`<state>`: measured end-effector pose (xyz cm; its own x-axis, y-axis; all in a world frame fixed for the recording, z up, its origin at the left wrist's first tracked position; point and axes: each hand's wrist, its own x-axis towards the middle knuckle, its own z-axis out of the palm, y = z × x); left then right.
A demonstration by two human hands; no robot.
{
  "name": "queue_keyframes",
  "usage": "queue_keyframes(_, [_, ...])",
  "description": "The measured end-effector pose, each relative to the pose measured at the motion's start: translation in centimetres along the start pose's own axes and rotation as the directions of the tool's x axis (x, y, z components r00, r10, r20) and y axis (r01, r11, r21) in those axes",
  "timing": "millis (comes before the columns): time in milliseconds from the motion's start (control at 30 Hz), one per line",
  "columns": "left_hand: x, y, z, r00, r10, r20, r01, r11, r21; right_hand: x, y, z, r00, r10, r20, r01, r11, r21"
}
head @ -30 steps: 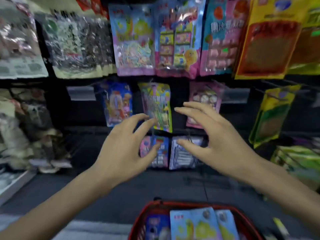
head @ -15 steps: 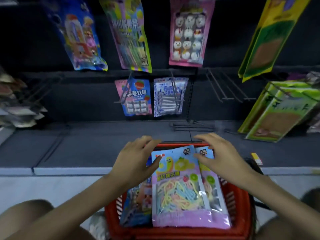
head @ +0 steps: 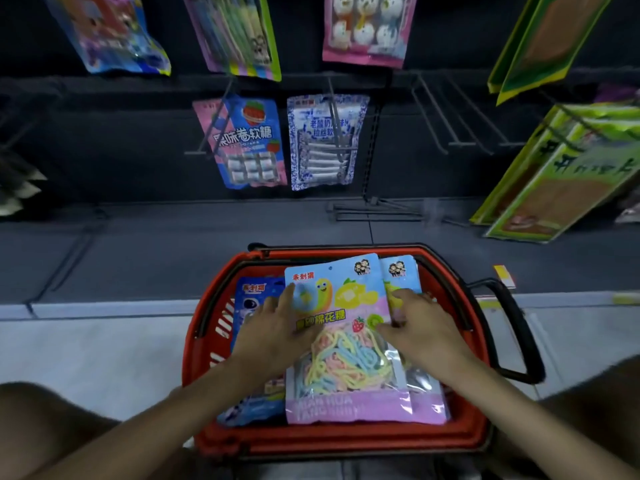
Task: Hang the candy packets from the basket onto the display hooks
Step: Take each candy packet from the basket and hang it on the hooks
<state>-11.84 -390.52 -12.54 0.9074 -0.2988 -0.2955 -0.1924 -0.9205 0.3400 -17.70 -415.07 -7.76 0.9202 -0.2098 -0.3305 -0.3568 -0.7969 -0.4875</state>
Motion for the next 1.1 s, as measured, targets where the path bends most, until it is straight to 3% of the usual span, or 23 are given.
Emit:
queue_keyframes(100, [0.4, -0.3, 0.1, 0.999, -0.036, 0.038, 0.046, 0.955, -0.292, 0.1, 0.5, 1.3, 0.996, 0.020, 0.084, -0.042, 0.963, 0.265])
queue_keyframes(200, [0.9, 0.0, -0.1, 0.989, -0.141, 0.046, 0.136, 0.741, -0.657, 0.2, 0.7, 1.9, 0.997, 0.036, 0.071, -0.066, 0.870, 0.488])
queue_keyframes(400, [1.0, 1.1, -2.1, 0.971, -0.236, 0.046, 0.163, 0.504, -0.848, -0.4, 0.2, 1.3, 1.000, 0.027, 0.008, -0.026, 0.776, 0.630])
queue_keyframes(533, [-0.2, 1.3, -4.6, 0.986, -0.166, -0.031, 0.040, 0.407, -0.913, -1.3, -0.3, -0.1, 0.997, -0.054, -0.062, 0.082, 0.717, 0.692])
queue_keyframes(667, [-1.9, 1.9, -8.0, 0.980, -0.075, -0.186, -0.138, 0.424, -0.895, -2.4, -1.8, -2.1, 0.988, -0.112, -0.102, 0.151, 0.648, 0.747])
queue_keyframes(767, [-2.9, 1.9, -10.3, 0.956, -0.030, -0.293, -0.249, 0.448, -0.859, -3.1, -3.8, -3.9, 0.976, -0.146, -0.164, 0.218, 0.585, 0.781])
queue_keyframes(967, [-4.4, 1.5, -16.0, 0.905, 0.036, -0.423, -0.409, 0.344, -0.846, -3.6, -9.3, -8.2, 0.907, -0.253, -0.337, 0.421, 0.512, 0.749])
queue_keyframes(1100, [-5.5, 1.6, -21.2, 0.832, 0.054, -0.552, -0.537, 0.326, -0.778, -3.3, -13.8, -12.1, 0.834, -0.308, -0.458, 0.552, 0.458, 0.697])
